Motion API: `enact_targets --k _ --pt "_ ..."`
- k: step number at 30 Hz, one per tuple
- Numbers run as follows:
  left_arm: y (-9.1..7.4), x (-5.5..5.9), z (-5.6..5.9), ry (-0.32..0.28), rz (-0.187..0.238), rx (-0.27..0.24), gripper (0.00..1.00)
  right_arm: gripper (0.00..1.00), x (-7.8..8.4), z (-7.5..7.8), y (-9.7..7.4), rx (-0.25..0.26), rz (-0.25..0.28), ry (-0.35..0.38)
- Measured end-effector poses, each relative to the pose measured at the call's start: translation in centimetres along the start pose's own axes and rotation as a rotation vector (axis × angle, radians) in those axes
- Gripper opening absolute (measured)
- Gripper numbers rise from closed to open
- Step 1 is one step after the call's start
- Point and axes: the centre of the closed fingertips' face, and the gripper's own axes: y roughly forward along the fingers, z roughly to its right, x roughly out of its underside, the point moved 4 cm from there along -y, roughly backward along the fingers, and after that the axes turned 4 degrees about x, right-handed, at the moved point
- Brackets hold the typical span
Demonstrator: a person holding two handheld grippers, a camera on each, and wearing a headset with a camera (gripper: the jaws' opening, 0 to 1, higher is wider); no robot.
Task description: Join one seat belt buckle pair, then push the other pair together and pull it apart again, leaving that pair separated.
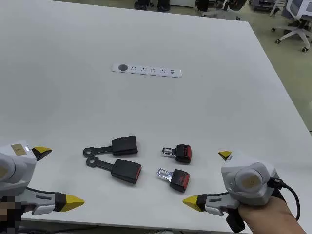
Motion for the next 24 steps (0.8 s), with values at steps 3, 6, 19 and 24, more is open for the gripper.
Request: enact_targets --k 3,6,19,24 --pt "0.02 -0.02 -0.03 -0.003 -0.001 0.001 0.97 0.83 0.33 -0.26 -0.04 -0.005 -0.021 -0.011" --pt "0.02 0.12 -0.07 -0.009 -0.005 0.003 0.98 0.84 0.14 -0.22 -0.12 -0.003 -0.011 -0.007" --pt "0.09 0.3 0.34 -0.009 -0.004 0.023 1.0 0.87 -0.2 0.19 -0.23 0.011 0.005 0.005" --pt "0.12 0.29 0.37 -0.006 -0.006 0.017 1.0 0.9 -0.38 0.34 -0.44 0.024 0.012 0.001"
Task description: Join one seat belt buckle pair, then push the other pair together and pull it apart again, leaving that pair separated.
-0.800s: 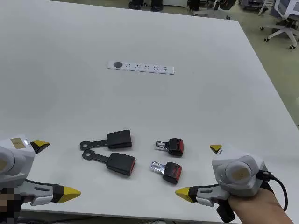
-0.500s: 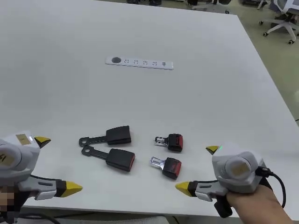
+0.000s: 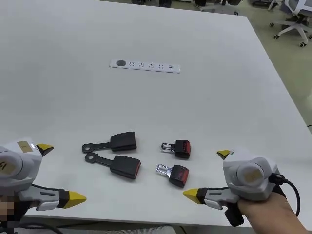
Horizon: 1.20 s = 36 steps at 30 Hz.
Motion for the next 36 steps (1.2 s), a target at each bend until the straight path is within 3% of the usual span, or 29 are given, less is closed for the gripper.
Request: enact_targets --k 4,13,19,26,33,36 --pt "0.0 0.1 -0.1 -0.004 0.0 -0.003 1.0 0.99 0.1 0.2 0.0 0.013 -0.005 0.007" --pt "0.2 0.0 0.1 -0.003 -0.007 0.002 1.0 0.99 0.2 0.5 -0.4 0.016 -0.006 0.011" --pt "0.1 -0.4 0.0 0.027 0.019 0.007 0.99 0.98 0.2 0.6 -0.6 0.02 0.0 0.005" --pt "-0.4 0.8 -0.8 0.008 0.017 -0.002 0.98 0.96 0.4 0.7 -1.1 0.023 -0.003 0.005" --pt "-0.8 0.9 -1.5 -0.013 0.024 -0.007 0.98 0.95 0.9 0.6 -1.5 0.013 -0.004 0.009" --pt "-1.0 1.1 -2.0 -0.011 0.024 -0.007 0.98 0.96 0.7 0.8 -1.7 0.014 0.022 -0.018"
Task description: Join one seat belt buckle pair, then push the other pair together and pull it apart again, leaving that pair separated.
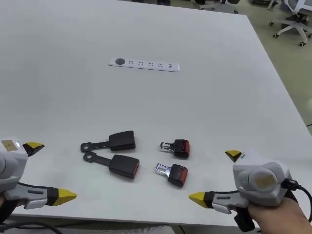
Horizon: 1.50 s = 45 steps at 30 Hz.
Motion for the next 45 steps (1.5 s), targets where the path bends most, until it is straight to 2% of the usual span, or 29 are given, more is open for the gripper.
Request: enact_targets --k 5,13,17,21,26,30,32,37,42,45 --pt "-0.1 0.1 0.1 0.013 -0.004 0.006 0.94 0.96 -0.2 -0.3 -0.2 -0.005 0.011 0.01" --pt "-0.1 -0.2 0.6 0.008 -0.004 0.009 0.96 0.95 -0.5 -0.4 -0.5 -0.007 0.013 0.022" --pt "-0.1 -0.2 0.5 0.013 -0.009 0.009 0.96 0.93 -0.5 -0.4 -0.5 -0.008 0.005 0.014" --pt "-0.4 -0.7 0.4 -0.04 0.031 0.004 0.96 0.92 -0.4 -0.4 -0.4 -0.012 0.004 0.018" --pt "-0.4 -0.2 -0.1 -0.028 0.017 -0.016 0.96 0.89 -0.4 -0.4 -0.4 -0.021 -0.002 0.009" --pt "-0.4 -0.6 0.0 -0.043 0.041 -0.008 0.93 0.86 -0.4 -0.3 -0.3 -0.032 -0.012 0.02" --pt "-0.2 -0.7 0.4 -0.024 0.035 -0.003 0.93 0.83 -0.5 -0.4 -0.2 -0.049 -0.006 0.06" --pt "0.3 -1.5 1.1 0.007 0.035 0.01 0.93 0.77 -0.8 -0.6 0.0 -0.068 -0.006 0.078" --pt "0.9 -1.8 1.0 0.046 0.007 0.031 0.92 0.75 -1.0 -0.7 0.3 -0.073 -0.003 0.079" --pt "1.3 -2.2 1.0 0.063 0.005 0.049 0.92 0.73 -0.8 -0.8 0.5 -0.08 -0.028 0.1"
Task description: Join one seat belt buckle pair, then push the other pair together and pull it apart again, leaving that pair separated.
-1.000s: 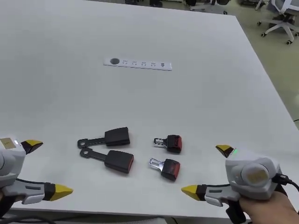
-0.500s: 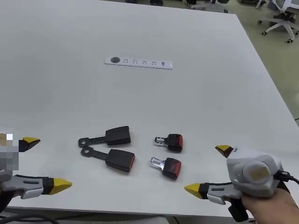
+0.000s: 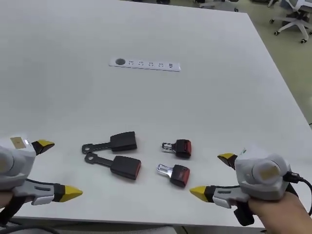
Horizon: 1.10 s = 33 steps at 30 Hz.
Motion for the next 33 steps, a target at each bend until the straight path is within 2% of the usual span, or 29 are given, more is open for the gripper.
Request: enact_targets --k 8,11,18,21,24,27,30,33 --pt "1.2 -1.2 -0.1 0.027 -0.017 0.029 0.88 0.71 0.1 0.2 0.6 -0.007 -0.004 -0.004" --pt "1.8 -1.5 -0.2 0.078 -0.028 0.039 0.88 0.68 0.1 0.3 0.8 -0.017 -0.005 -0.018" --pt "2.9 -1.4 -0.3 0.102 -0.053 0.074 0.82 0.66 0.0 0.5 0.9 -0.018 -0.003 -0.065" --pt "3.6 -1.7 0.0 0.124 -0.077 0.111 0.76 0.6 0.2 0.3 1.2 -0.034 -0.01 -0.093" --pt "4.5 -2.7 0.1 0.154 -0.08 0.124 0.75 0.52 0.3 -0.3 1.5 -0.063 -0.018 -0.122" --pt "5.2 -3.2 0.5 0.193 -0.088 0.152 0.73 0.51 0.2 -0.7 1.9 -0.072 -0.025 -0.146" --pt "5.7 -3.3 0.9 0.254 -0.133 0.173 0.71 0.5 0.3 -0.8 2.8 -0.083 -0.031 -0.162" --pt "6.0 -3.7 1.7 0.278 -0.134 0.193 0.68 0.48 0.0 -1.1 2.9 -0.099 -0.03 -0.172"
